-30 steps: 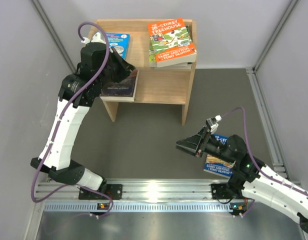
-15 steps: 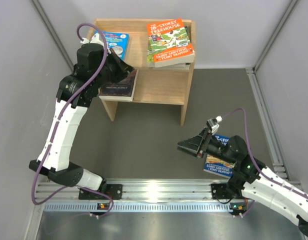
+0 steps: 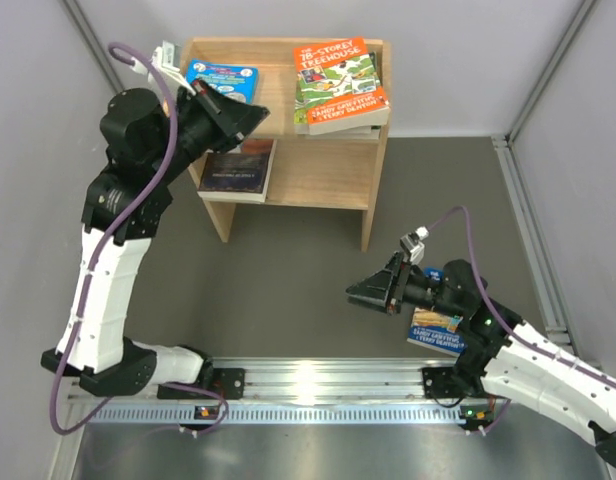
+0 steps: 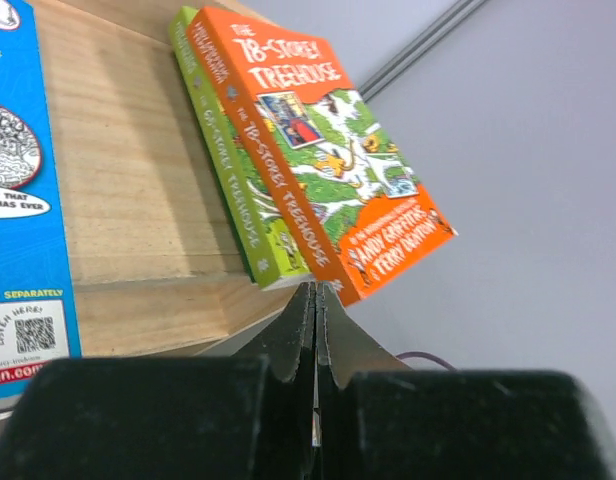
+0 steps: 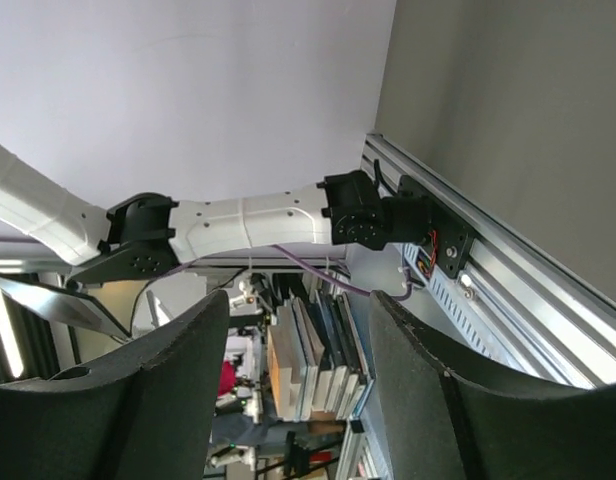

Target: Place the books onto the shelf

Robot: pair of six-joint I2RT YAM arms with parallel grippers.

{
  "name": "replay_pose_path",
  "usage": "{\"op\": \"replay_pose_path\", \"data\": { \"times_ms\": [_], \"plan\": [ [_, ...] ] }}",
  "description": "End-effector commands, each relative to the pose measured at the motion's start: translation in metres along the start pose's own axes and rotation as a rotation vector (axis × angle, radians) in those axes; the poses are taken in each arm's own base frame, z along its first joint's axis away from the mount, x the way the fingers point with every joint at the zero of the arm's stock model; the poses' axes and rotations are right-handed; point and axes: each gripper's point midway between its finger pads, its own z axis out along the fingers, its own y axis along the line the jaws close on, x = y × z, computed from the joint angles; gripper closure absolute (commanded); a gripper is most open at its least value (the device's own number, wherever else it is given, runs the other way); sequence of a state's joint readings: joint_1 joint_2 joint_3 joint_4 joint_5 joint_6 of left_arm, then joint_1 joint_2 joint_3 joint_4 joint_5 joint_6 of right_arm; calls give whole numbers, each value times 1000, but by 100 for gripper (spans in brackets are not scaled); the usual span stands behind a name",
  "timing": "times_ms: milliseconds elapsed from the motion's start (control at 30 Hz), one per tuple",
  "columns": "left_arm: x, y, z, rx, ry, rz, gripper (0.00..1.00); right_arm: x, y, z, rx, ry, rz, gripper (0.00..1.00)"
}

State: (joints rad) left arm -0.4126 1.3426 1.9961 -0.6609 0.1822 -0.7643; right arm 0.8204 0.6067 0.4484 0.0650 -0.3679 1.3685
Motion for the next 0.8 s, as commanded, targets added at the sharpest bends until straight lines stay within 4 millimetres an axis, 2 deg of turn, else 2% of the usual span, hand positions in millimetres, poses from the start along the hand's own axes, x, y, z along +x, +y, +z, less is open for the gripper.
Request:
{"op": "replay_pose_path", "data": {
  "times_ms": [0, 33, 67, 100, 133, 200, 233, 300, 333, 367, 400, 433, 467, 500, 533, 567, 600, 633, 667, 700, 733, 767],
  "plan": [
    [-26, -43, -33, 146, -88, 21, 99, -7, 36, -6, -50, -3, -121, 42],
    [-20, -43, -36, 154, -66, 21, 99, -8, 32, -7, -11, -5, -135, 41],
    [-11, -48, -46, 190, -35, 27, 99, -11, 25, -10, 59, -15, -173, 33],
    [-12, -49, -46, 194, -39, 28, 99, -12, 32, -11, 44, -19, -204, 28],
    [-5, -52, -54, 216, -16, 33, 99, -14, 17, -13, 118, -23, -203, 22],
    [6, -59, -65, 265, 33, 27, 100, -24, 6, -15, 209, -52, -240, 10],
    [15, -57, -64, 271, 65, 18, 100, -22, -17, -22, 325, -35, -220, 7],
    [26, -59, -71, 289, 99, 16, 100, -34, -31, -29, 440, -60, -248, 5],
    [35, -52, -68, 277, 126, 7, 100, -36, -56, -39, 569, -44, -214, 4],
    [43, -53, -68, 281, 144, 2, 100, -41, -59, -42, 607, -51, -214, 4],
    [48, -52, -68, 277, 155, -5, 100, -51, -75, -49, 688, -68, -209, 3],
    [61, -45, -62, 261, 186, -13, 100, -55, -84, -55, 742, -78, -199, 3],
    [76, -51, -62, 278, 228, -19, 100, -55, -96, -69, 829, -74, -169, 2],
    [87, -46, -53, 249, 242, -24, 100, -68, -110, -81, 914, -119, -149, 1],
    [104, -41, -47, 228, 276, -20, 100, -72, -119, -90, 970, -140, -130, 0],
    [129, -51, -48, 250, 337, -19, 100, -72, -130, -103, 1039, -144, -104, 0],
    [149, -38, -35, 188, 361, -21, 100, -82, -138, -115, 1087, -195, -74, 0],
    [164, -36, -31, 169, 386, -29, 100, -89, -144, -125, 1128, -233, -63, 0],
    [190, -44, -34, 184, 439, -23, 100, -93, -150, -132, 1154, -256, -47, 0],
    [208, -39, -28, 159, 465, -17, 100, -108, -155, -146, 1193, -325, -40, 0],
    [232, -26, -21, 109, 486, -24, 100, -117, -160, -155, 1220, -357, -34, 0],
    [254, -26, -23, 107, 522, -24, 100, -125, -164, -165, 1252, -391, -21, 0]
  ]
}}
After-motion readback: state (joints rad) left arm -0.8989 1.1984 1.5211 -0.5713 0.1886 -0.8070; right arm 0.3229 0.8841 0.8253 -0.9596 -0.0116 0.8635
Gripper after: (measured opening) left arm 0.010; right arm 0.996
